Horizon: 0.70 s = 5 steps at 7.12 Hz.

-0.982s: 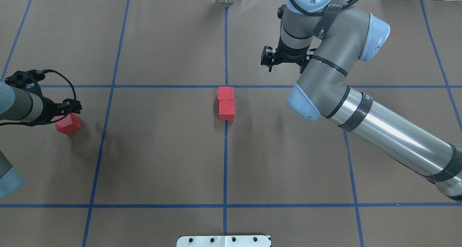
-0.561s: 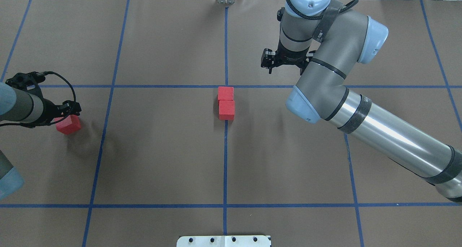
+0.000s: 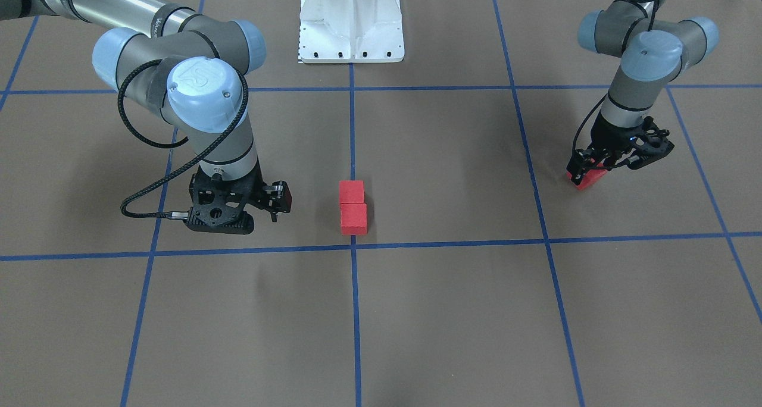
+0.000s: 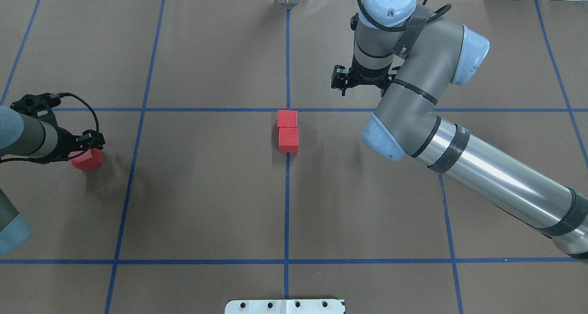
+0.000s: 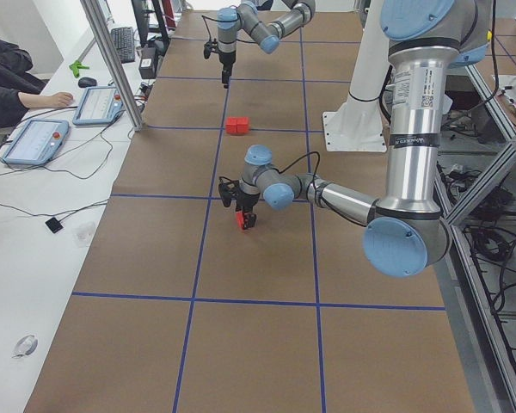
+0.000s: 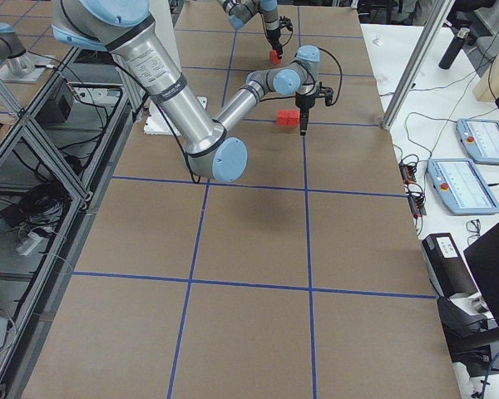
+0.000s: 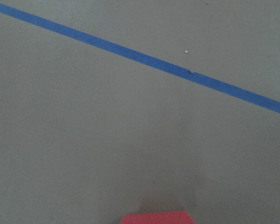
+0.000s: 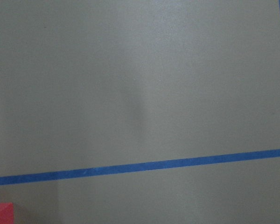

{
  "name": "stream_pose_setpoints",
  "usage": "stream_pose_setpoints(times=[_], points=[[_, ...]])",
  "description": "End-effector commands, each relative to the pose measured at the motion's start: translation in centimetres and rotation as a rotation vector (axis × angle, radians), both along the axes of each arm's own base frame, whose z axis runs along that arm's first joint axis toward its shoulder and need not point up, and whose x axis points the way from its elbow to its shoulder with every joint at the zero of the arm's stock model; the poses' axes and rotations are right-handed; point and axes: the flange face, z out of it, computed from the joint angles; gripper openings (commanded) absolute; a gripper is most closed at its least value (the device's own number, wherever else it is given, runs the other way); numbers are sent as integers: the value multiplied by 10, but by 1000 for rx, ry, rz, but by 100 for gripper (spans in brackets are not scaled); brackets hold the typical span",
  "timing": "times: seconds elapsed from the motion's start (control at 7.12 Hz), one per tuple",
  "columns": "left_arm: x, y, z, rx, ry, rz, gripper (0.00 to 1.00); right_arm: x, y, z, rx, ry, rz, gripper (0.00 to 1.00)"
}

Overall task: Form red blocks into L shape at center
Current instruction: 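Lower the left gripper onto the remaining red cube and grasp it, then carry the red cube toward the cube pair while the right arm withdraws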

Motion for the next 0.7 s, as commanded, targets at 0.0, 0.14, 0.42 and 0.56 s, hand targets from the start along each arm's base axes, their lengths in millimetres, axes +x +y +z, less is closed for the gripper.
stream_pose_setpoints(times=[0.0,0.14,0.42,0.56], points=[[4,-2,-4,-31,17,-39,28,0,0,-1,2,-1,0,99],[5,-1,-8,-50,35,-23,0,0,0,0,0,-1,-1,99],[5,2,-42,-77,88,15,0,0,0,2,-2,2,0,99],[16,-24,-89,-109,58,-10,0,1,0,5,-4,3,0,99]])
